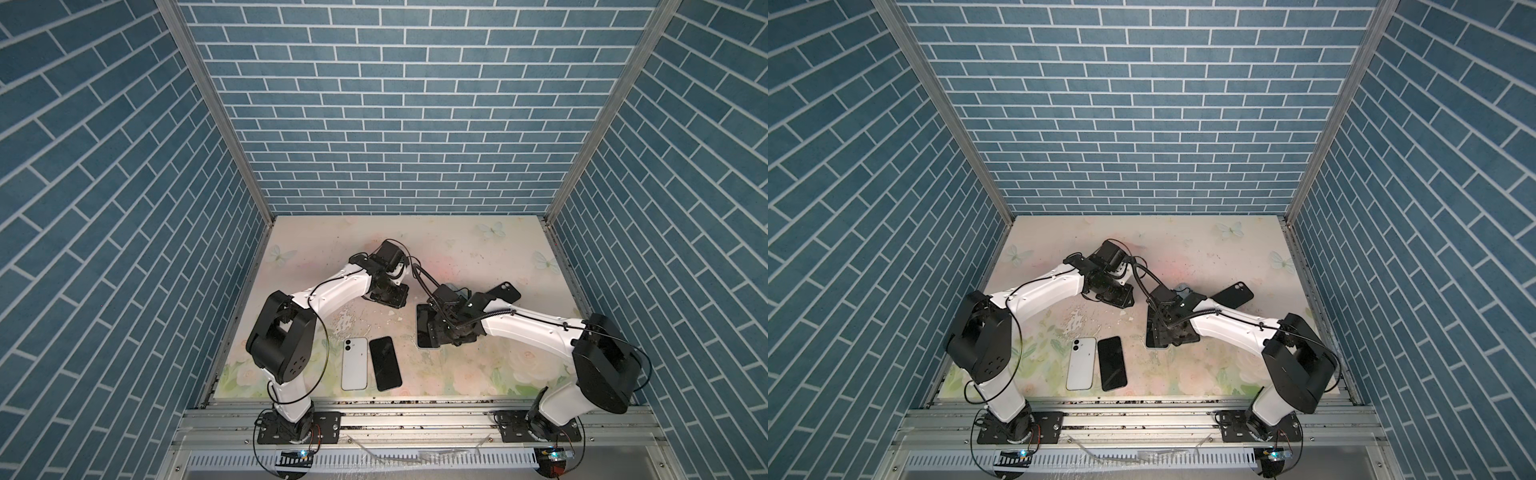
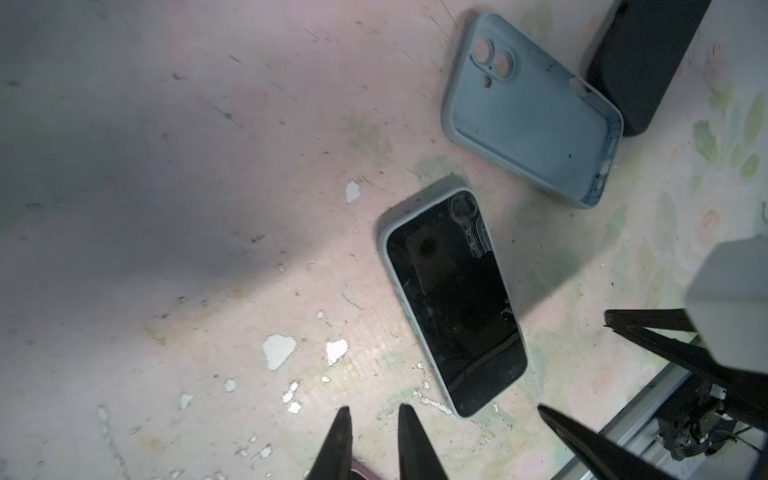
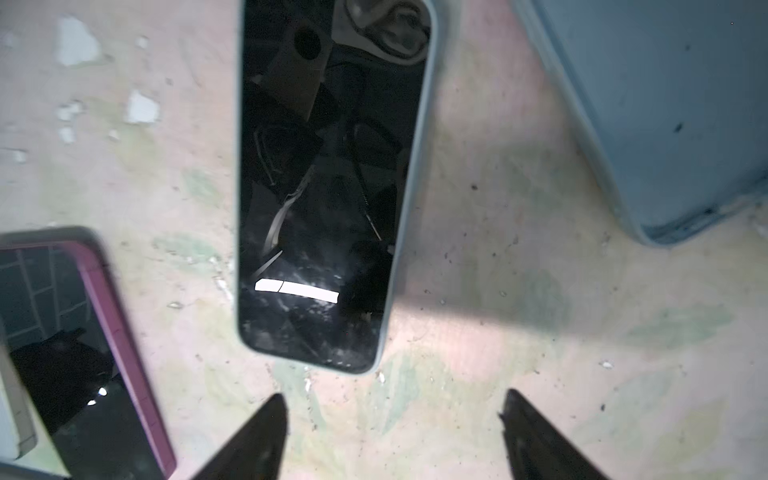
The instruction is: Put the phone into the phone case
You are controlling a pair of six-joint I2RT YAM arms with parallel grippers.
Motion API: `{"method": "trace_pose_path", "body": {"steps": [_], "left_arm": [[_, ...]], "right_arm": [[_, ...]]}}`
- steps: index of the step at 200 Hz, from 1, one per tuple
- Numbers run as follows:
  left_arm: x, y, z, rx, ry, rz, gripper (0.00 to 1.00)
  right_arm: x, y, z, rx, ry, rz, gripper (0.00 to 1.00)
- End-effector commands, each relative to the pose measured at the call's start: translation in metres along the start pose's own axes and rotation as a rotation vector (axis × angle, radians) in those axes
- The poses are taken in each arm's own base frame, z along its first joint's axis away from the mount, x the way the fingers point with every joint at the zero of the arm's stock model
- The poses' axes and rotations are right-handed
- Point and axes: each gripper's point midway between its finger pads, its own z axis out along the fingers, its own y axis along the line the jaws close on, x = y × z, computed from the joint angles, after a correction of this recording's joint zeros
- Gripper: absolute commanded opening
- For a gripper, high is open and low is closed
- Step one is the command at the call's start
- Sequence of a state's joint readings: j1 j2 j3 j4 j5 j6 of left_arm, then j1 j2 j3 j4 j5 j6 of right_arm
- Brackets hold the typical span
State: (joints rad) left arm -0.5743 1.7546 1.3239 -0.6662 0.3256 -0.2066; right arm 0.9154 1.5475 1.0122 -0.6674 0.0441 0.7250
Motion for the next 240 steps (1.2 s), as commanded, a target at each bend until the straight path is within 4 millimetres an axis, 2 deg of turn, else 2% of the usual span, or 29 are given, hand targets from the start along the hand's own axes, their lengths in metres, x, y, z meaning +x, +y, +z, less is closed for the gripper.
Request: {"method": "trace_pose_path", "body": {"steps": [1,39,78,156,183,220,240], "left_arm": [[-0.013,0.012,-0.021,-0.004,-0.074,-0.032,0.23],[-0.02,0.024,-0.03,0.005,-0.105,-0.072,0.23],[-0.02,0.024,-0.028,0.022,-0.1,-0.085,0.23],[-0.019,0.023,-0.027,0.028,-0.093,-0.087,0.24],[-0.018,0.024,-0.025,0.027,-0.087,-0.089,0.23],[-0.018,0.024,-0.022,0.03,-0.08,-0.092,0.23],[-0.018,0.024,-0.02,0.034,-0.076,-0.094,0.23]], "right_arm": [[-0.005,0.018,-0.004,-0.043,-0.007,-0.002,0.96],[-0.01,0.034,0.016,-0.004,0.02,0.062,0.98],[-0.013,0.022,0.035,0.171,0.06,0.126,0.94],[-0.002,0.016,0.055,0.201,0.103,0.107,0.91],[0.002,0.019,0.057,0.167,0.116,0.038,0.88],[0.011,0.034,0.051,-0.002,0.103,-0.126,0.81],[0.016,0.03,0.043,-0.002,0.125,-0.245,0.77]]}}
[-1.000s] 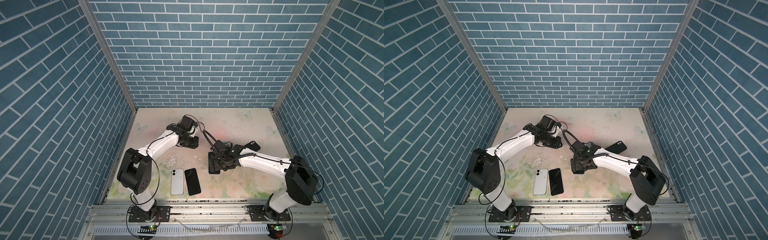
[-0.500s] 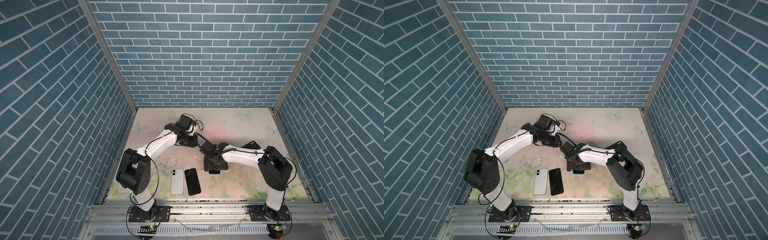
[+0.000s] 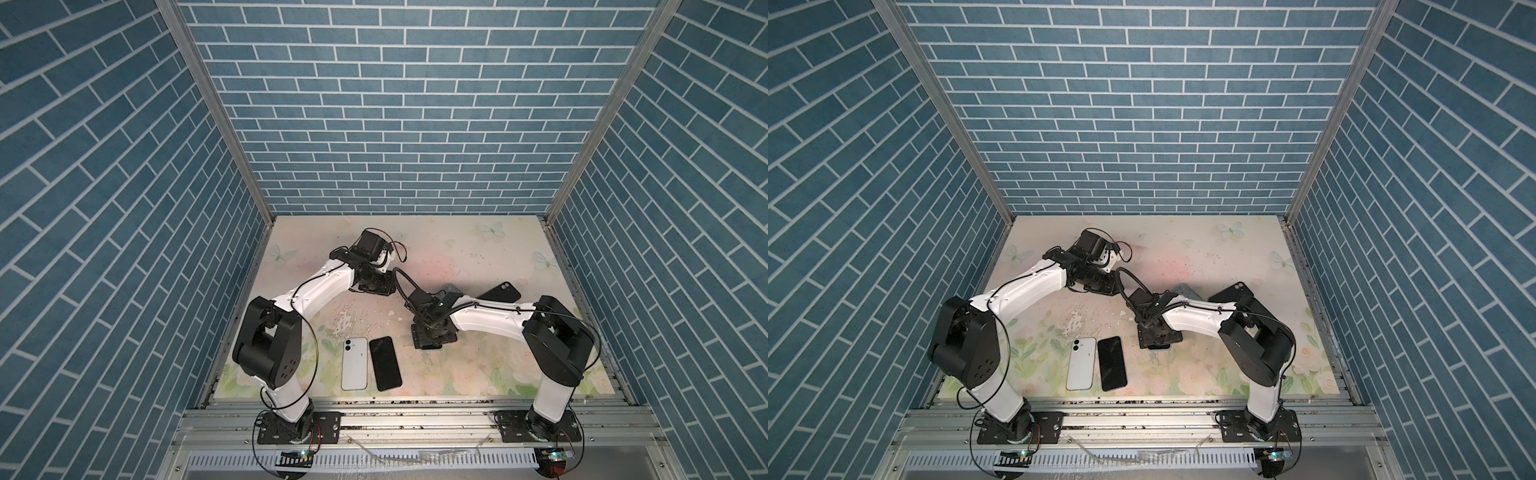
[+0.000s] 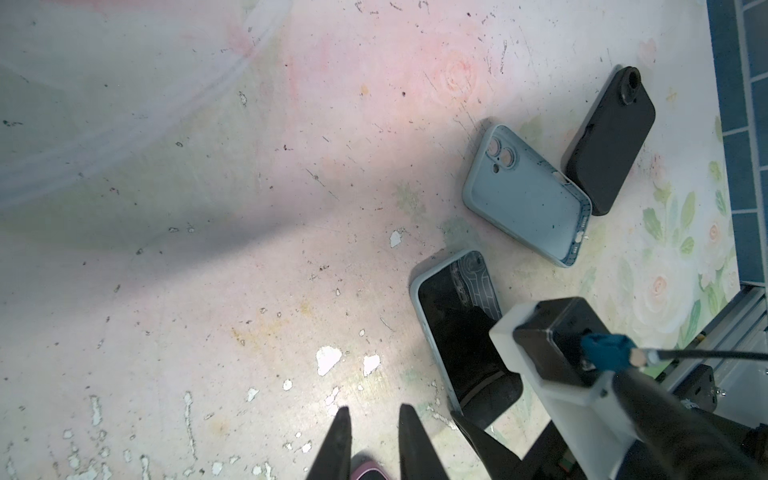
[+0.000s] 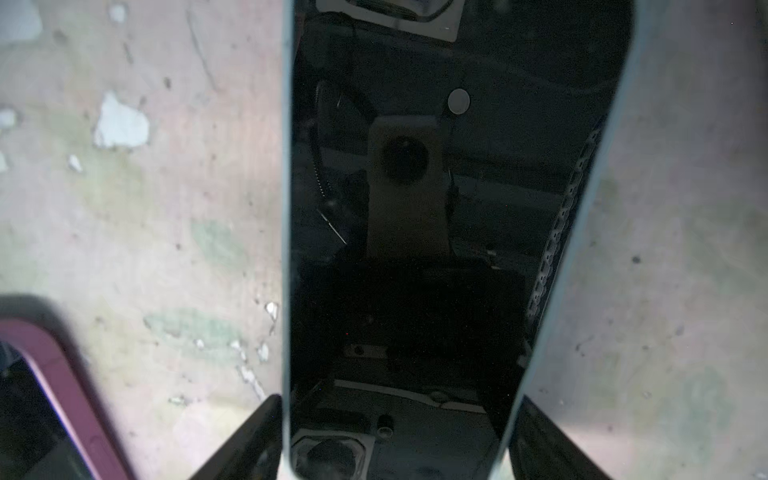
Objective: Put the phone into the phone case
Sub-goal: 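Grip the cased phone's long sides with the right gripper and press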
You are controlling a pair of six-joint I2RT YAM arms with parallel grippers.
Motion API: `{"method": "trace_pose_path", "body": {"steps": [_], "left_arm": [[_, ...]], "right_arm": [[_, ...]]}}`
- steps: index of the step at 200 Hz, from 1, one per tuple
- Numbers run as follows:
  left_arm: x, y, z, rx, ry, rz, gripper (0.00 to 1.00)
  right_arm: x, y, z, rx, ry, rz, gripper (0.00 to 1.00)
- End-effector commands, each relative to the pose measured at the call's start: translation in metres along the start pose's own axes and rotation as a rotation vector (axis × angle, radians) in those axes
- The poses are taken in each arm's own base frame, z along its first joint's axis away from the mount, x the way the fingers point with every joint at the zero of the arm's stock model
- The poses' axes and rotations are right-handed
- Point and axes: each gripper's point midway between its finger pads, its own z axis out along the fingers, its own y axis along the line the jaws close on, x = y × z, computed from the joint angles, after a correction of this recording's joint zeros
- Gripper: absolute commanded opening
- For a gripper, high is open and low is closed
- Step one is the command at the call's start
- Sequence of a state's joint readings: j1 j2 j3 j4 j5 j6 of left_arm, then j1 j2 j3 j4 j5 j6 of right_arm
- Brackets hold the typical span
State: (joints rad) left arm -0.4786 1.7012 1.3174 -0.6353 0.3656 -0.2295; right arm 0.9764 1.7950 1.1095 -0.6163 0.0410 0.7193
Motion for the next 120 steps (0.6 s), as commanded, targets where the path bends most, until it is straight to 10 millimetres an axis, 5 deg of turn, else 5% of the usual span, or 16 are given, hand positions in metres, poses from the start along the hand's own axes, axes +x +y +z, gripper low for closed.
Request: {"method": "trace_pose_path", "body": {"steps": [1,120], "left_arm": [[0.004,0.002,0.007,0.012,0.023,-0.013,0.23],[0.006,0.002,0.012,0.018,0.042,-0.017,0.23]], "right_arm": [[0.012,0.003,-0.008,-0.042,0.036,-0.185,0.77],[0.019,-0.023,-0.047,0.079,0.106,-0.861,0.74]]}}
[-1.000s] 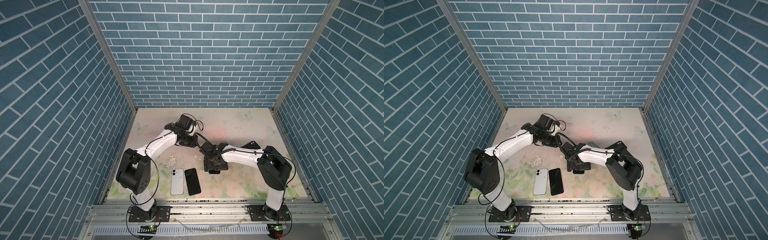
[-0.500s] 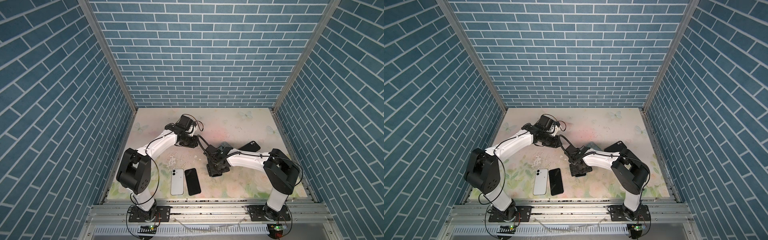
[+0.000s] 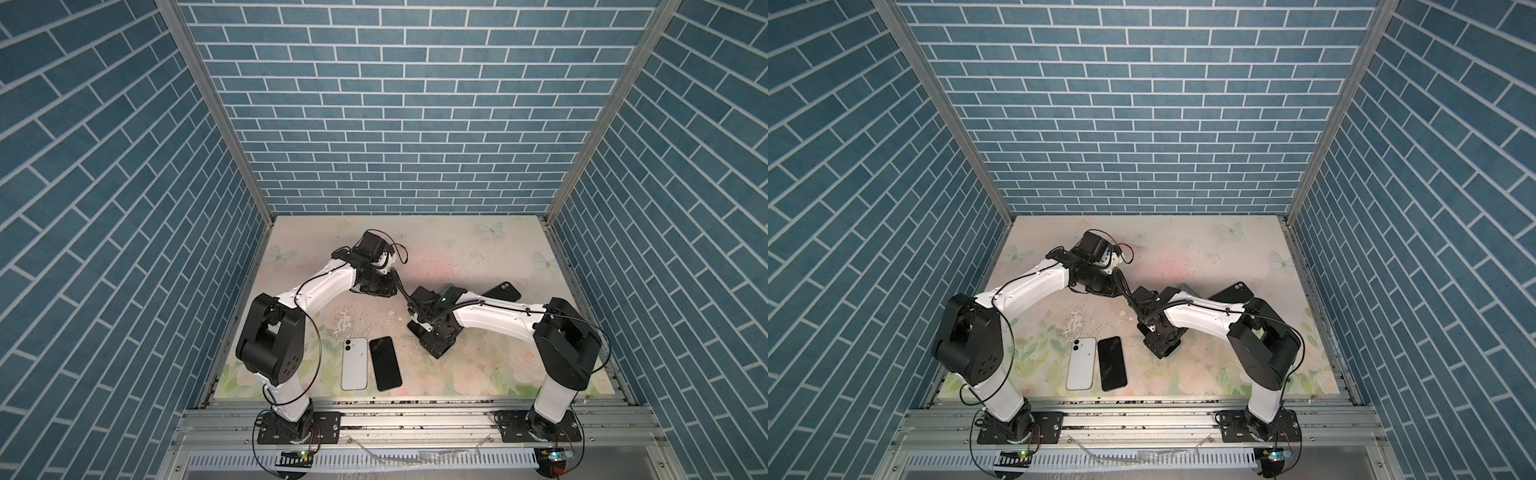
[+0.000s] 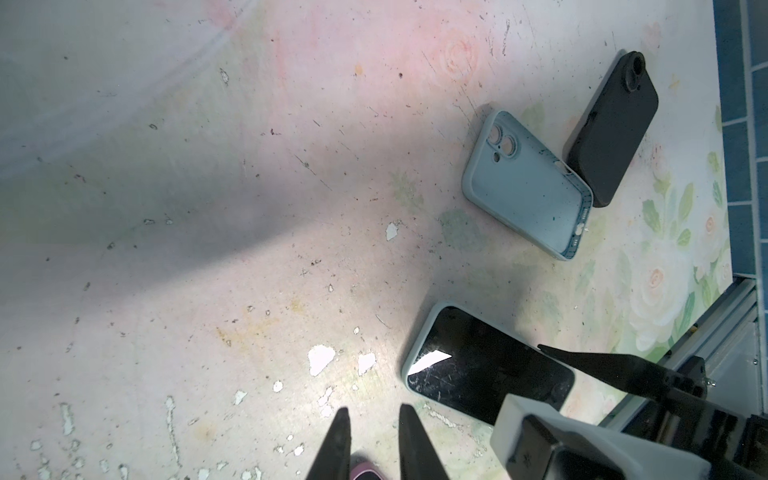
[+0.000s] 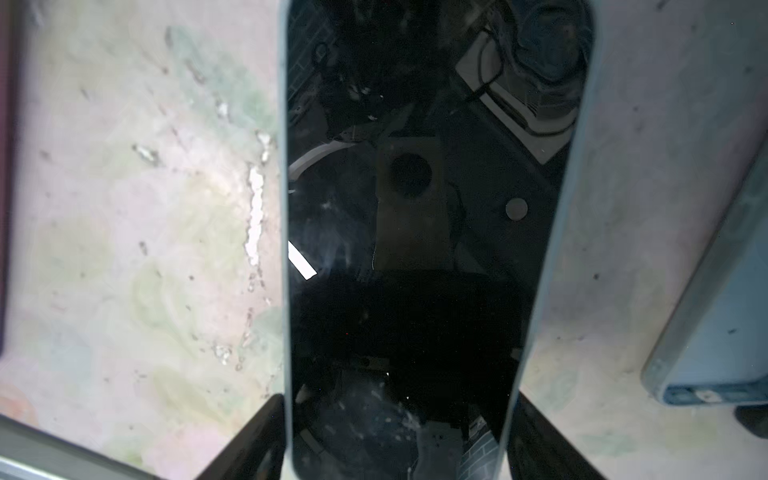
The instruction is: Put the phone into the phone case
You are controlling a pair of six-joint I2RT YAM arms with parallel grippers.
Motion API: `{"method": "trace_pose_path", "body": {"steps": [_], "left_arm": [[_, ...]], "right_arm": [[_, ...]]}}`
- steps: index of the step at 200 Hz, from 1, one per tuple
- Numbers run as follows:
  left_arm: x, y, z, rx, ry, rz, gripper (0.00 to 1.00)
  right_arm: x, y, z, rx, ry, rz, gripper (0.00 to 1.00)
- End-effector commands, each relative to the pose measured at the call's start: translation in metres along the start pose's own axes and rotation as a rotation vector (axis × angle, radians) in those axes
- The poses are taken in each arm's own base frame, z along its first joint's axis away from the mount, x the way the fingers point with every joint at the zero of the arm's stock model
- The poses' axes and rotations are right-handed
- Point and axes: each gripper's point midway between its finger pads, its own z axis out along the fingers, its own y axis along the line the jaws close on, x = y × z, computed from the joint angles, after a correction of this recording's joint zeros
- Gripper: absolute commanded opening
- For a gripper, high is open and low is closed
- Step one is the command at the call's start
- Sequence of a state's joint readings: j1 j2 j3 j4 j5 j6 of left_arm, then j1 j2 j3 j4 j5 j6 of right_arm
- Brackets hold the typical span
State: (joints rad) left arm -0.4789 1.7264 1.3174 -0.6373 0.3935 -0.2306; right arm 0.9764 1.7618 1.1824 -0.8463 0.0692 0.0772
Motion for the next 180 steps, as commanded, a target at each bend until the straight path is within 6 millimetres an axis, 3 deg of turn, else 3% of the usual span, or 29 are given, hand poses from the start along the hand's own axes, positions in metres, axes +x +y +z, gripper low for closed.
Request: {"method": "trace_pose_path", "body": {"steps": [1,69,89,111,138,166,180], "left_arm": [[0.001,0.003,0.004,-0.002,0.011,-0.007,0.23],[0.002,0.003,0.005,0.001,0.018,-0.01,0.23],[0.003,0.004,0.005,0.0,0.019,-0.011,0.23],[0.003,0.003,0.006,0.003,0.023,-0.012,0.23],[0.004,0.003,0.007,0.009,0.026,-0.012,0.23],[0.004,0.002,0.01,0.02,0.032,-0.018,0.24],[0.005,0.0,0.013,0.032,0.041,-0.026,0.24]], "right_arm": [[0.007,-0.002,-0.018,0.024,-0.005,-0.217,0.74],[0.005,0.001,-0.004,0.018,-0.022,-0.274,0.74],[0.005,-0.012,-0.002,0.091,-0.027,-0.234,0.78],[0.002,-0.026,-0.017,0.174,-0.08,-0.157,0.9],[0.005,-0.023,-0.045,0.138,-0.179,-0.047,0.91],[0.015,-0.004,-0.051,0.011,-0.243,0.065,0.78],[0.02,0.003,-0.042,-0.037,-0.252,0.12,0.59]]}}
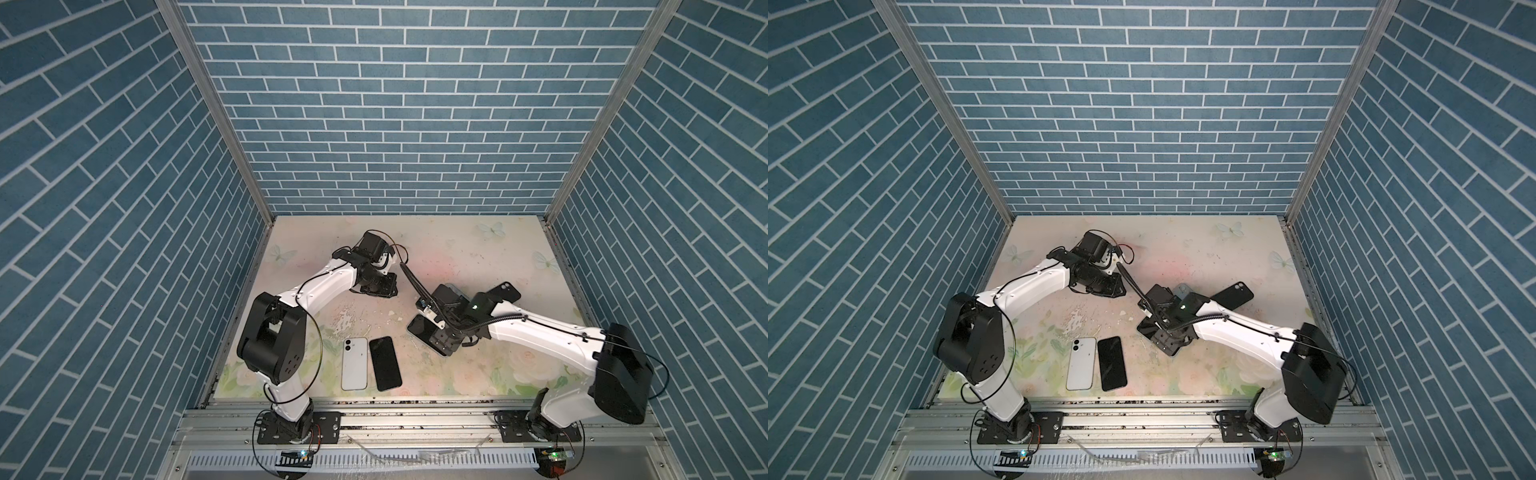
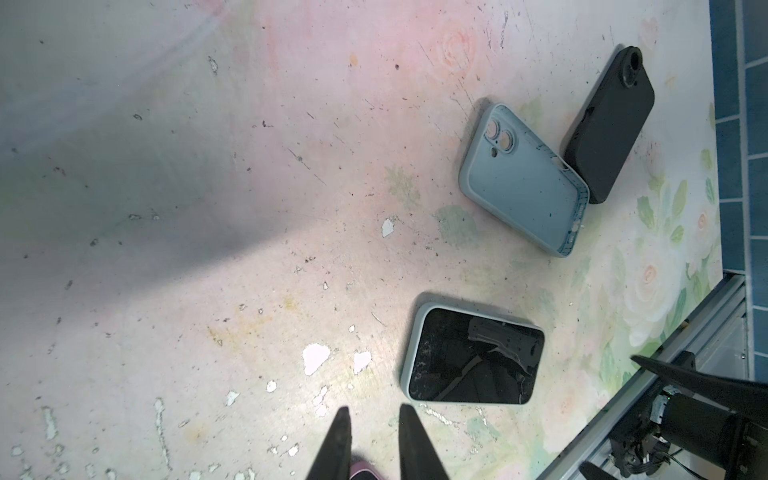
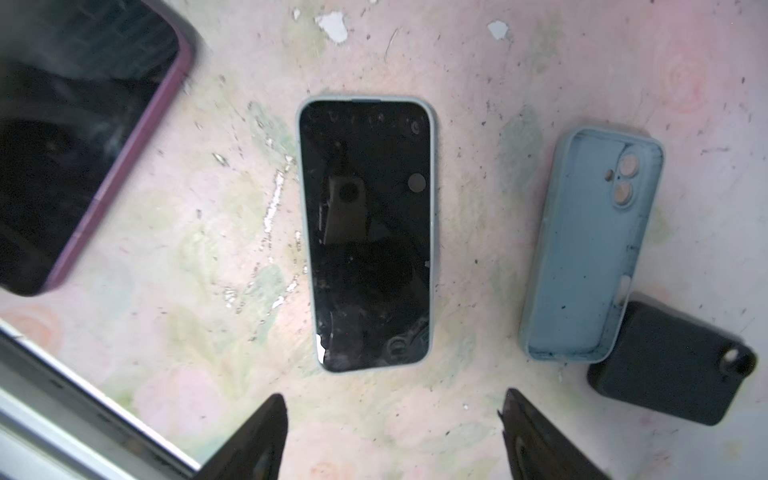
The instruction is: Put the phone into the phone case
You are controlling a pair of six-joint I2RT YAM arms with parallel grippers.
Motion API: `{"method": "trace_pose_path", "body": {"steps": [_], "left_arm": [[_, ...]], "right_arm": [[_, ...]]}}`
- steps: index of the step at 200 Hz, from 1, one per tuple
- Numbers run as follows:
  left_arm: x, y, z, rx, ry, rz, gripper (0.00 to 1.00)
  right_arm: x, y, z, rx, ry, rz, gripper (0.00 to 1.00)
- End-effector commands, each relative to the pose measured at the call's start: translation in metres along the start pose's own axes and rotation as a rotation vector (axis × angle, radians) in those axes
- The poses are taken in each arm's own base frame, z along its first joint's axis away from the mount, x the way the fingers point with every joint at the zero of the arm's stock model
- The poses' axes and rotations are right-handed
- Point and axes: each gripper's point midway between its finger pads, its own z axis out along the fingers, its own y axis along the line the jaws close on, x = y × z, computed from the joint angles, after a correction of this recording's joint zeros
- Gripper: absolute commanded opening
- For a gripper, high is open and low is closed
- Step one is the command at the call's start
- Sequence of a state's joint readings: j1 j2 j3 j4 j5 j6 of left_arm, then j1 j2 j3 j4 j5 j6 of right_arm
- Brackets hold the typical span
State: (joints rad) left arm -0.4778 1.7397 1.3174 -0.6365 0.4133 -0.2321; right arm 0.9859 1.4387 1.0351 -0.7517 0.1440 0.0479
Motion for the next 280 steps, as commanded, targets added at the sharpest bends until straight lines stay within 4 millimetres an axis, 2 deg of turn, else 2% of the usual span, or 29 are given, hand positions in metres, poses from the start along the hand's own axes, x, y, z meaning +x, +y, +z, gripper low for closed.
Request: {"method": "trace_pose_path", "body": {"steps": [1,16,65,99,148,178,224,250,267,280], "left_arm": [[0.003,0.002,0.009,0.017,0.026,-0.019,0.24],[0.006,-0.001,0.015,0.047,0.046,-0.033,0.24],[0.027,-0.012,0.046,0.126,0.147,-0.078,0.24],[0.043,-0.017,0.068,0.156,0.226,-0.119,0.23],[0.051,-0.017,0.079,0.188,0.265,-0.172,0.23],[0.054,-0.018,0.085,0.213,0.284,-0.199,0.23],[0.056,-0.017,0.086,0.22,0.293,-0.21,0.23],[0.056,-0.016,0.086,0.218,0.294,-0.21,0.23],[0.055,-0.017,0.085,0.218,0.29,-0.207,0.24],[0.055,-0.017,0.085,0.218,0.289,-0.205,0.23]], "right_arm": [[0.018,0.019,0.011,-0.089,0.021,0.147,0.58],[0.025,0.02,0.021,-0.089,0.029,0.209,0.51],[0.04,0.019,0.051,-0.049,0.104,0.234,0.51],[0.036,0.015,0.056,-0.023,0.11,0.226,0.52],[0.033,0.012,0.061,-0.002,0.125,0.2,0.52],[0.04,0.015,0.074,0.0,0.167,0.192,0.52],[0.038,0.022,0.088,-0.03,0.19,0.191,0.51],[0.028,0.023,0.082,-0.044,0.152,0.2,0.49],[0.019,0.022,0.07,-0.053,0.106,0.204,0.38],[0.017,0.02,0.062,-0.048,0.087,0.2,0.36]]}}
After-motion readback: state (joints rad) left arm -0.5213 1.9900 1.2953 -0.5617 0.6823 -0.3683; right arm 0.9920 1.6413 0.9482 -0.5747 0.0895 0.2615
